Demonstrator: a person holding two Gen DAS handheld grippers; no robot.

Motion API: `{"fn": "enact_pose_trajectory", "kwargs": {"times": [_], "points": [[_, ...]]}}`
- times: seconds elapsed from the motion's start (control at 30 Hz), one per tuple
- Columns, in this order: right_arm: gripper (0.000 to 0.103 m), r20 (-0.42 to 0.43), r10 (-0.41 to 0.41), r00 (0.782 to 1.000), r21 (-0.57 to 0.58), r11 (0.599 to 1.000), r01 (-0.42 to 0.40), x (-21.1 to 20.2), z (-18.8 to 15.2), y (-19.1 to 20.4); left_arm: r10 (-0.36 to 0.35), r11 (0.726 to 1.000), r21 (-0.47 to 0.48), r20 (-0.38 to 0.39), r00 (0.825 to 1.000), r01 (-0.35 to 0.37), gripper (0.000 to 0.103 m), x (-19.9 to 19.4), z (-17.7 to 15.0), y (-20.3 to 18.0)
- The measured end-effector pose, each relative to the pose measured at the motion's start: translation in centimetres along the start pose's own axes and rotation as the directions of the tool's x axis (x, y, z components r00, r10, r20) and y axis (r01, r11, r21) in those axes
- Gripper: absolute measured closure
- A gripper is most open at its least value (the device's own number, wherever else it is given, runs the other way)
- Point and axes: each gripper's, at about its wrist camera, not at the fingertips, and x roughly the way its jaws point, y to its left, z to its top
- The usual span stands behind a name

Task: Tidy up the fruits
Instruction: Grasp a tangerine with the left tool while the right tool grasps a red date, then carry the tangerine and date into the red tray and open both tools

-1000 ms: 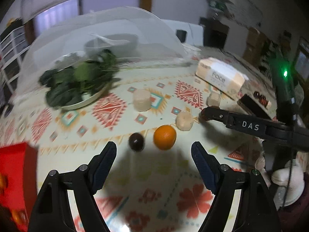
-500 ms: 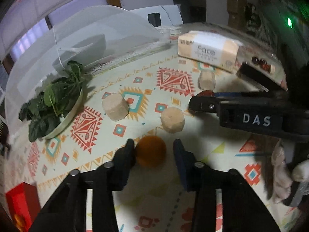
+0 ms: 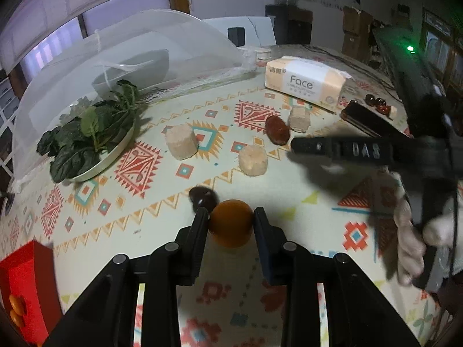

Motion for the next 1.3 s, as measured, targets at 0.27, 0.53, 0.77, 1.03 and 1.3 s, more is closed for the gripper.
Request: {"fn": "enact_pose_trajectory", "kwargs": {"times": [0.27, 0.53, 0.77, 1.03, 1.3], "points": [[0.052, 0.04, -0.025, 0.999, 0.023, 0.999, 0.024, 0.0, 1.9, -0.1, -0.033, 0.993, -0.115, 0.056, 0.998, 0.04, 0.072, -3.7, -1.9, 1.8], [0.069, 0.009, -0.14, 0.99, -0.055, 0.989, 0.141, 3.6, 2.6, 1.8, -0.019, 0.98, -0.194, 0.085, 0.996, 0.035, 0.072, -6.1, -3.8, 3.6], [0.07, 0.018, -0.143, 0.99, -0.061, 0.988, 0.144, 2.1, 2.0, 2.3, 0.0, 0.946, -0.321, 0.121, 0.993, 0.039, 0.072, -8.5, -6.3, 7.0], [0.07, 0.036, -0.042, 0.998, -0.14, 0.989, 0.047, -1.4, 0.3, 8.9, 0.112, 0.878, -0.479, 0.168, 0.979, -0.018, 0.072, -12.9, -10.7, 12.6], [0.07, -0.06, 0.114, 0.992, -0.332, 0.935, -0.128, -0.9, -4.7, 21.4, 0.255, 0.763, -0.637, 0.146, 0.956, -0.106, 0.072, -16.6, -16.6, 19.6]]}}
